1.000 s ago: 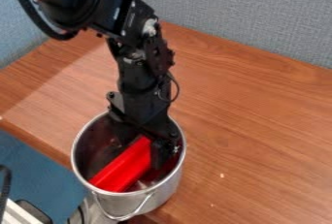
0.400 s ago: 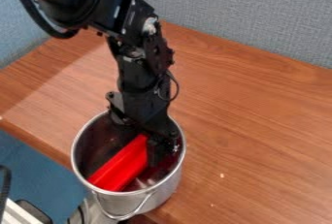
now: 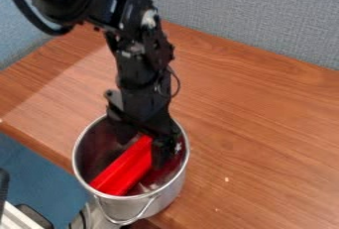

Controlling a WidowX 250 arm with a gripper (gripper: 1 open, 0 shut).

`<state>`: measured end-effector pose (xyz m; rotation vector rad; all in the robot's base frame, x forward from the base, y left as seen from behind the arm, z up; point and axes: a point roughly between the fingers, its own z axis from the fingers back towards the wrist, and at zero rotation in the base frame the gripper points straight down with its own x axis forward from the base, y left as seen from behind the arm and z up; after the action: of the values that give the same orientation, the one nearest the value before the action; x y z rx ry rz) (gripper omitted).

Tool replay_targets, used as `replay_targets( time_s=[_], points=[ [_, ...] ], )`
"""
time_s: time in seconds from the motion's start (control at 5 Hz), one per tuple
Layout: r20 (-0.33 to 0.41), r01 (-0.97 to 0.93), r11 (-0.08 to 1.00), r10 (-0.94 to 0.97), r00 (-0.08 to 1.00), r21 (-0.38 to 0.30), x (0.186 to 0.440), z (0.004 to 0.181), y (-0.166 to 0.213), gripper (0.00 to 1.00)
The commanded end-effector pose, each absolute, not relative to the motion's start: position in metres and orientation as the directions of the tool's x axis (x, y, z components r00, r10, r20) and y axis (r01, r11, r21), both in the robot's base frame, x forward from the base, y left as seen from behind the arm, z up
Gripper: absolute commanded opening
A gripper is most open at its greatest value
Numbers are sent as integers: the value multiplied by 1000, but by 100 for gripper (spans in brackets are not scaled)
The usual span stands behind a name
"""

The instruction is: Put the red object in the metal pot

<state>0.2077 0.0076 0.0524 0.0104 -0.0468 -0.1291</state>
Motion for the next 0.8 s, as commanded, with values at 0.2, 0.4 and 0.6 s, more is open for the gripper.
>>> replay_targets(
  time_s=[0.2,0.4,0.6],
  points=[
    [112,130,991,-132,985,22,220,77,2,100],
    [116,112,993,-114,987,20,227,98,1,100],
    [120,93,996,-93,988,5,233,108,3,100]
  ],
)
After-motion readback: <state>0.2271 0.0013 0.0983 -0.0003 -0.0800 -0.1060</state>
